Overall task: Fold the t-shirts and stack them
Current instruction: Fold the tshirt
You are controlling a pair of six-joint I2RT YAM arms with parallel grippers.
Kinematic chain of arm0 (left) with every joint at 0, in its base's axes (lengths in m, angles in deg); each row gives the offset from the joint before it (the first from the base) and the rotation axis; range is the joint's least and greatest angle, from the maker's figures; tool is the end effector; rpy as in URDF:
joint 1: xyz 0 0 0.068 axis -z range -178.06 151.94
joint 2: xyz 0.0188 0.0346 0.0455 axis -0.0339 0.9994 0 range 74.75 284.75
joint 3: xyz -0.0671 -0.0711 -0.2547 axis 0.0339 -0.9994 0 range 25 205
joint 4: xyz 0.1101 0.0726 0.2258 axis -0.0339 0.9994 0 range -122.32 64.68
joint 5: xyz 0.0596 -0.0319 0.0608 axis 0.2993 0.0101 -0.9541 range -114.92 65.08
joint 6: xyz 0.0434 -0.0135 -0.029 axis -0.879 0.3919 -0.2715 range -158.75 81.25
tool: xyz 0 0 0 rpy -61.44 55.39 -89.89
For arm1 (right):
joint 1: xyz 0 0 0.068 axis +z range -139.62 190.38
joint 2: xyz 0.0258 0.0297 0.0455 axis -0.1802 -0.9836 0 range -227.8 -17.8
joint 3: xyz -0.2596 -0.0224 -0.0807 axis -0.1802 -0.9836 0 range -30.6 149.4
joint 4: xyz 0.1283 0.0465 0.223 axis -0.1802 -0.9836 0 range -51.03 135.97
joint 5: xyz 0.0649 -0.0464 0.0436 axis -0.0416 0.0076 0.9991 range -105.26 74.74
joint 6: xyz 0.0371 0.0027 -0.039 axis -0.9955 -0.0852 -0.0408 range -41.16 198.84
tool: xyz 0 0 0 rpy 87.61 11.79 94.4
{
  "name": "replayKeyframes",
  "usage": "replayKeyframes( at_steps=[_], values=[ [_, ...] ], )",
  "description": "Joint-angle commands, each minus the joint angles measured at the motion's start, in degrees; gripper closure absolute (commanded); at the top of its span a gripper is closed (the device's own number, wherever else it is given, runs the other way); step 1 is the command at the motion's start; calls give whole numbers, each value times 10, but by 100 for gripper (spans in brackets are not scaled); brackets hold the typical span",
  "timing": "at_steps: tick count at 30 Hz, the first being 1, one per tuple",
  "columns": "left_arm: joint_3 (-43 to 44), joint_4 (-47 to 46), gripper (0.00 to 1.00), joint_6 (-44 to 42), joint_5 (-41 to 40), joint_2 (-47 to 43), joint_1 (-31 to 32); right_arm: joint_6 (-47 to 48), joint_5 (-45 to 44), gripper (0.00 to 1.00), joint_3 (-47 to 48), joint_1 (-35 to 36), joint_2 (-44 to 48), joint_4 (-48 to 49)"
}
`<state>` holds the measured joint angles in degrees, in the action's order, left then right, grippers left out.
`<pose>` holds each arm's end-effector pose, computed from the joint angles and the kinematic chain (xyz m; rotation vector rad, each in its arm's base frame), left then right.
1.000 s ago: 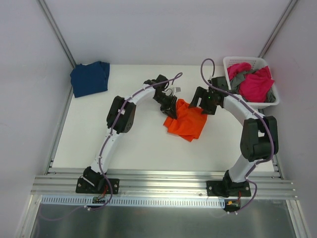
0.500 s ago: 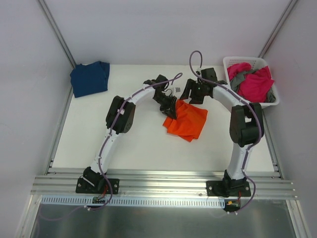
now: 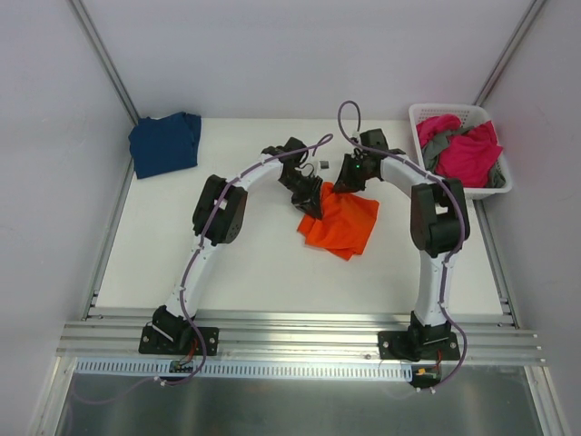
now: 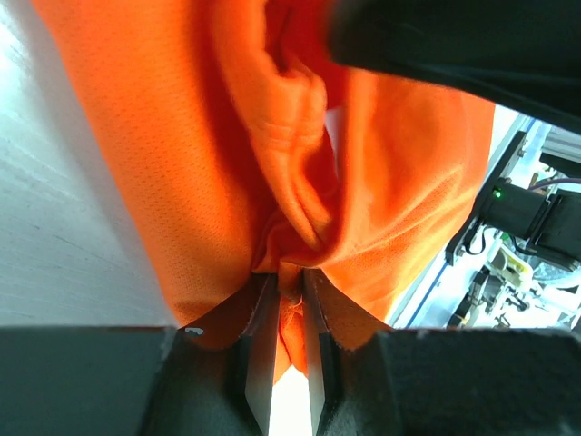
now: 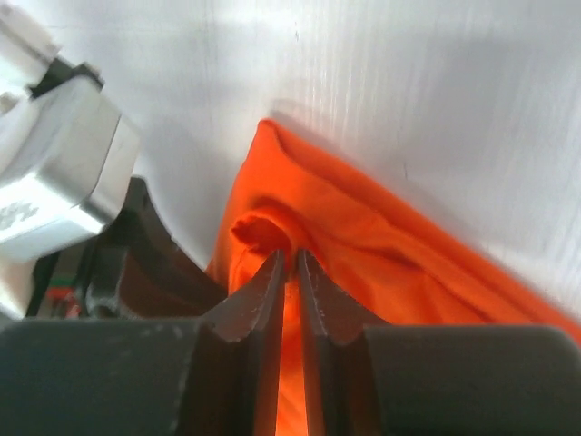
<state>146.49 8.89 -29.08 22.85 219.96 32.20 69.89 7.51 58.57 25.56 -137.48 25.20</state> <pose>0.4418 -0.2881 0.1318 0.7482 2.6242 -1.3365 0.4394 0.1334 0.1868 -0.3101 2.4681 0.6708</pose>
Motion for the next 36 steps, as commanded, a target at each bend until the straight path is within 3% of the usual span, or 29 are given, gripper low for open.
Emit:
replayKeyframes(
  at_steps=[1,5,10,16,19,20,22,30,36],
  values=[
    [-11,12,83,-4,-7,-34,-9,14,-6,87,43,13,-22,2],
    [-13,12,83,-3,-5,-35,-11,13,-17,81,67,21,-36,-4],
    [-11,11,83,0,-6,-34,-11,18,-39,96,71,25,-37,-1],
    [-8,10,78,3,-13,-34,-12,11,-54,99,108,26,-35,3],
    [-8,10,60,8,-23,-35,-12,4,-56,99,122,25,-33,2],
    [-9,10,34,8,-28,-38,-12,4,-55,99,123,26,-32,3],
    [-8,10,2,8,-48,-41,-12,1,-50,99,123,25,-33,3],
    [-19,12,1,15,-93,-97,-25,-9,-44,99,123,26,-49,8],
    [-84,16,1,13,-94,-154,-66,-16,-54,100,167,26,-70,8]
  ],
)
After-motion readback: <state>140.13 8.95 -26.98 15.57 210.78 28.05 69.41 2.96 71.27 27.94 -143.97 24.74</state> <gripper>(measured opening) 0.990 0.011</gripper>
